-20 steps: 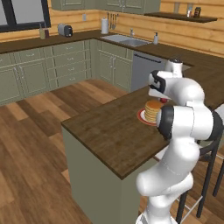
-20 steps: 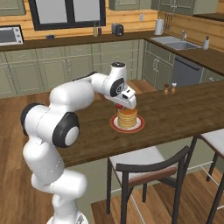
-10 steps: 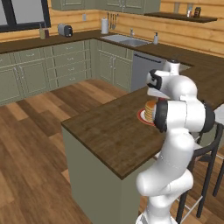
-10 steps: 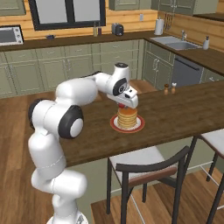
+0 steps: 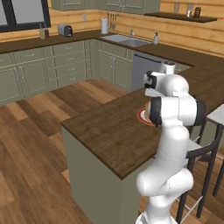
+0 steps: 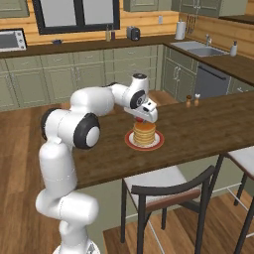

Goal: Take the strawberry from the fridge and place it on top of the pancake, located on the dining counter.

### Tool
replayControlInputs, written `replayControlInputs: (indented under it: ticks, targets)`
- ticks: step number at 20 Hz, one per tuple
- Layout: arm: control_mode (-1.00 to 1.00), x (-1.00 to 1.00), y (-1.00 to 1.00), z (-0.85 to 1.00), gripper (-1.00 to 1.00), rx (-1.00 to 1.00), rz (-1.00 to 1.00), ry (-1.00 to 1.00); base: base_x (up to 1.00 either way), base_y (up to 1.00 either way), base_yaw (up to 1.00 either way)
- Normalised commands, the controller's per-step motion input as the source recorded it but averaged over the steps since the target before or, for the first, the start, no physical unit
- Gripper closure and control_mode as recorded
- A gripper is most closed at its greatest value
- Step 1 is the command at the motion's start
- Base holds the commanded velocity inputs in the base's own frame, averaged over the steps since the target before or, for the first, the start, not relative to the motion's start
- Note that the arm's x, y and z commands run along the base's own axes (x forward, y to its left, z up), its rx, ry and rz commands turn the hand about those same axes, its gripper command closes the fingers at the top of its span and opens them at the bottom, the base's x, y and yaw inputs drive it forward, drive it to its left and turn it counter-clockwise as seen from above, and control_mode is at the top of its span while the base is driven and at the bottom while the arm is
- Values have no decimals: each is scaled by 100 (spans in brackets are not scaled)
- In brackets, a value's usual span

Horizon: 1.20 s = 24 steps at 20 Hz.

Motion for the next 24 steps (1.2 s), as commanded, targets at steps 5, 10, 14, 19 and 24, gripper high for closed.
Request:
replayControlInputs:
  ticks: [5, 10, 14, 19, 24]
  targets:
    - [-100, 46, -7, -16, 100, 0, 0, 1, 0, 0, 0]
    - [-100, 28, -9, -22, 100, 0, 0, 0, 0, 0, 0]
    - [-100, 10, -3, -31, 100, 0, 0, 0, 0, 0, 0]
    - [-100, 9, -3, -27, 100, 0, 0, 0, 0, 0, 0]
    - [-100, 0, -5, -30, 100, 0, 0, 0, 0, 0, 0]
